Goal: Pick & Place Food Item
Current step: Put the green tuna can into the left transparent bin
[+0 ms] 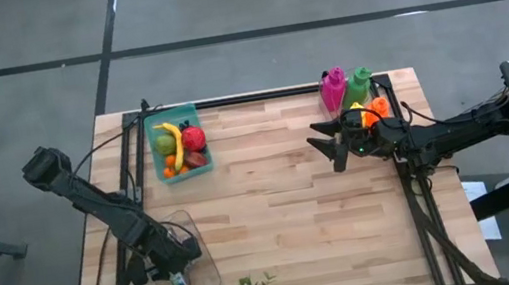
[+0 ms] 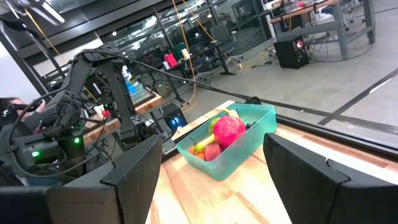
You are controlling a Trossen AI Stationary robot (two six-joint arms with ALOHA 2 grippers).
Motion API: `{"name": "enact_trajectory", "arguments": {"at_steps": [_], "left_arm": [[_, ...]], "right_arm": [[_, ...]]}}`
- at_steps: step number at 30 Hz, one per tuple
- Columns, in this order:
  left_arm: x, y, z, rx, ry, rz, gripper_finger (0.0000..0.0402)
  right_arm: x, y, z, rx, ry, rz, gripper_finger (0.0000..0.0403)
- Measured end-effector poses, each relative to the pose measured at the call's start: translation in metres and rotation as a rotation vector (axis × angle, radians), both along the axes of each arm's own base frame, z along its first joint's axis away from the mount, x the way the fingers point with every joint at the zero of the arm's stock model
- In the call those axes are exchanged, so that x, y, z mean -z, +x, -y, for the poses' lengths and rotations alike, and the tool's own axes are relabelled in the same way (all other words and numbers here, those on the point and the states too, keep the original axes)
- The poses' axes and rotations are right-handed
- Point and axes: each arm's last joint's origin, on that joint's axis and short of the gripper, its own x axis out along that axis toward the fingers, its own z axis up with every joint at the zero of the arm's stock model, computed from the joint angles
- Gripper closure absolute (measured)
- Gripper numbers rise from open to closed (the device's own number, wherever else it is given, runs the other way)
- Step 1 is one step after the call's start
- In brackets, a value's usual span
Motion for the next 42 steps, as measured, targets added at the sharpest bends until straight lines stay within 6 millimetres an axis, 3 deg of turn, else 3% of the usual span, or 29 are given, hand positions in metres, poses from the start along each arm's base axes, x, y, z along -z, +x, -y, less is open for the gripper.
{"name": "enact_trajectory", "arguments": {"at_steps": [42], "left_arm": [[-0.0012,0.0053,-0.0002,0.004,0.063,0.132,0.0240]], "right_arm": [[0.0000,0.0000,0.0001,0.000,0.000,0.000,0.0126]]}}
